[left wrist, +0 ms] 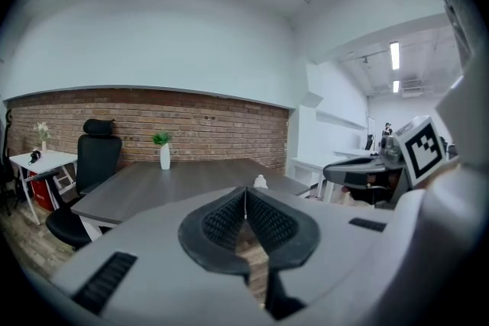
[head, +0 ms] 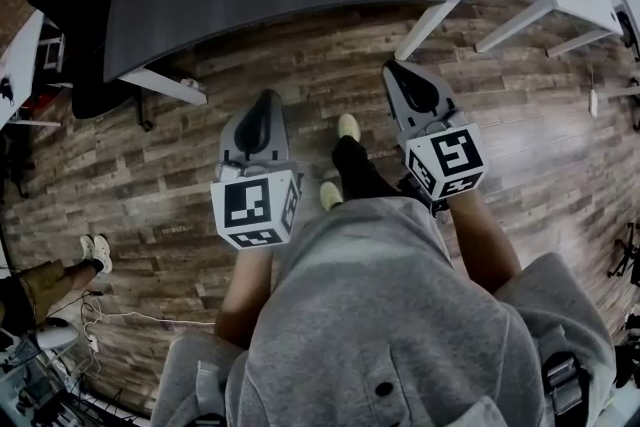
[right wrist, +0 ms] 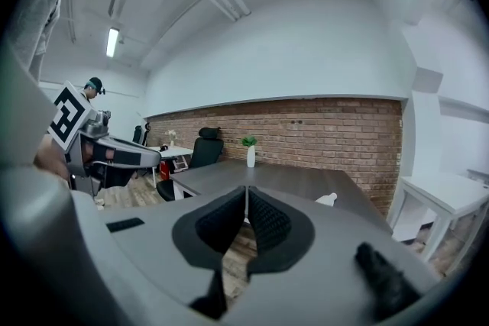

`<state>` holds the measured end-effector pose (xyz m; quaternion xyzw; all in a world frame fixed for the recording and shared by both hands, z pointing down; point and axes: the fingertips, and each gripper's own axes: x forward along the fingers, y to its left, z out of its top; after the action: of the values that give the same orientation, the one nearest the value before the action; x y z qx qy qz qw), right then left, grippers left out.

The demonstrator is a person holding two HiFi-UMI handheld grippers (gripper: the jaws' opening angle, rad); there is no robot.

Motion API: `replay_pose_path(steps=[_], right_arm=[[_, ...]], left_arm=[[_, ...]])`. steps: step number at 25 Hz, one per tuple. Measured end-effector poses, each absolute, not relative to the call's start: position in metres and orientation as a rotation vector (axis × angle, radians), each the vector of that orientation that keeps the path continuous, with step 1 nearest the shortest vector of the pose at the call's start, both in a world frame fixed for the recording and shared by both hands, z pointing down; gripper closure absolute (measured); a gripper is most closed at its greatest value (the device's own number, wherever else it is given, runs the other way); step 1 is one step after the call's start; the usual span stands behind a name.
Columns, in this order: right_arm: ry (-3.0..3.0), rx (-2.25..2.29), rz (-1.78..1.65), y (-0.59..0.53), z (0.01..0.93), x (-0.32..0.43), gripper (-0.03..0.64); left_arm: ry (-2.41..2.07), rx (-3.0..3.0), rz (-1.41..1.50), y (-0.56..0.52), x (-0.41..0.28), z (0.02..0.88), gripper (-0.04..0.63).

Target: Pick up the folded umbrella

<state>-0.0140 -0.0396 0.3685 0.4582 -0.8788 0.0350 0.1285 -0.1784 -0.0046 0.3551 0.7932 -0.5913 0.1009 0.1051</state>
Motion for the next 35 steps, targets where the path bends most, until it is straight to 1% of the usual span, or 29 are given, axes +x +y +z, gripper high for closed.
replay_pose_path(steps=[3, 13, 21, 35], right_arm=[[-2.524, 1.29, 0.016, -0.061, 0.368, -0.004, 0.592], [-2.482, 1.217, -0.067, -0.155, 0.361, 0.023, 0.592], [-2.478, 1.262, 0.047, -0.208, 0.376, 0.029, 0.592], [-2.501, 1.279, 0.145, -0.263, 0.39, 0.047, 0.592]], left_arm=[[-1.74, 2.34, 0.304, -0.027, -0.175, 0.356, 0.581], [-1.723, 2.344, 0.335, -0.112, -0.162, 0.356, 0.581], [-1.72, 2.332, 0.346, -0.168, -0.151, 0.358, 0.581], [-1.723, 2.339, 0.398, -0.224, -0.121, 0.353, 0.581]])
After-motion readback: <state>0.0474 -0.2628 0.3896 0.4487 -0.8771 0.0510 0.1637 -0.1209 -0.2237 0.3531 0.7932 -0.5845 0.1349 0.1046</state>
